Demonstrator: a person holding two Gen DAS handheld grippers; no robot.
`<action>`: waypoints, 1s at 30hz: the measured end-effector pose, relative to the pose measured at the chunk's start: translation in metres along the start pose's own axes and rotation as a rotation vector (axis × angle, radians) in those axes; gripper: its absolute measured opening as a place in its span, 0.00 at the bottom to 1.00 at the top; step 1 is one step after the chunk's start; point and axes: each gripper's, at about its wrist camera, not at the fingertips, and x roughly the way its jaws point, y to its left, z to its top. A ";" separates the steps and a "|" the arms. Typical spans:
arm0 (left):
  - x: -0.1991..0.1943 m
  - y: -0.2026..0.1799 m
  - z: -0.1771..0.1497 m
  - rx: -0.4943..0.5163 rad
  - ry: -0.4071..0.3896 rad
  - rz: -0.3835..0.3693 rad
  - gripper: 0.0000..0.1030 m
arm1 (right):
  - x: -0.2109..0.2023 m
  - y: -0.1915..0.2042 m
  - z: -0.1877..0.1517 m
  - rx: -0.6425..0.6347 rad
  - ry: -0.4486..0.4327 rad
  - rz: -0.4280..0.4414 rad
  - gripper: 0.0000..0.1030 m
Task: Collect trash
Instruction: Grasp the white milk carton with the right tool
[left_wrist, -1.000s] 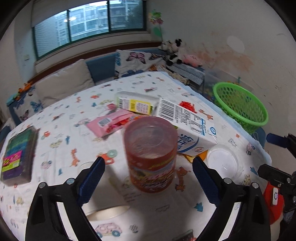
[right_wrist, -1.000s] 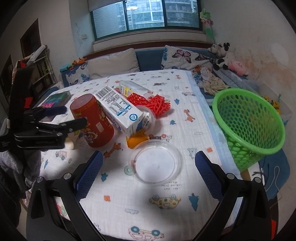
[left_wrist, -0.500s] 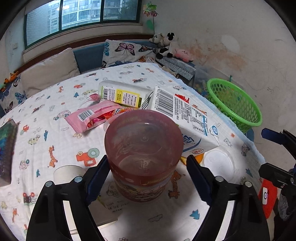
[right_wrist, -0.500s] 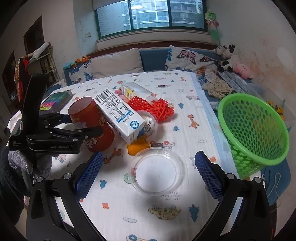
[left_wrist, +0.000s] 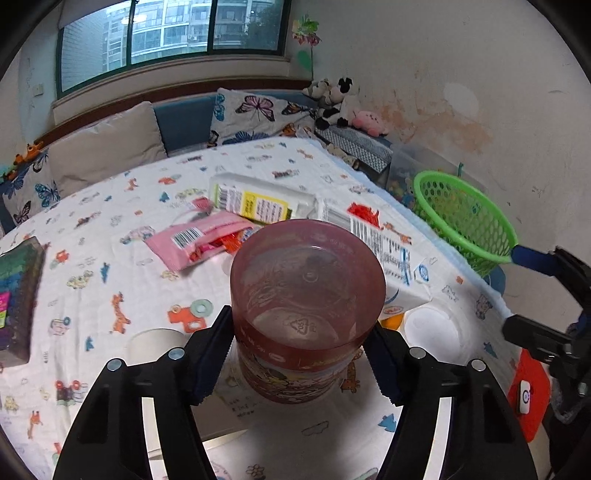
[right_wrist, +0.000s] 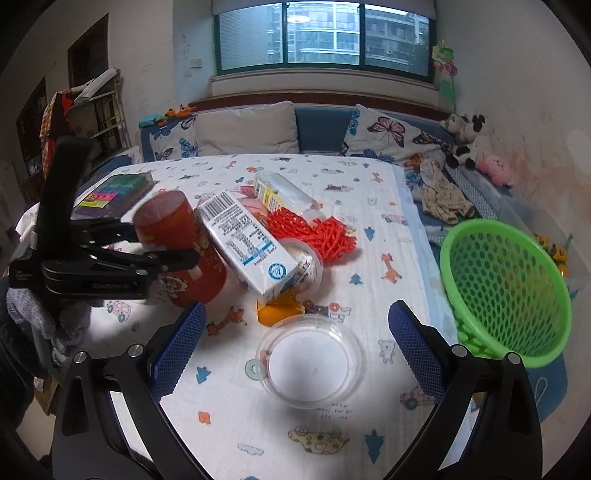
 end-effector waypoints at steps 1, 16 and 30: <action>-0.005 0.002 0.001 -0.007 -0.007 0.001 0.63 | 0.001 0.001 0.000 -0.005 -0.002 0.003 0.95; -0.049 0.034 0.013 -0.079 -0.092 0.045 0.63 | 0.027 0.032 0.011 -0.099 0.020 0.051 0.92; -0.044 0.036 0.013 -0.080 -0.079 0.039 0.63 | 0.073 0.059 0.029 -0.311 0.022 0.051 0.85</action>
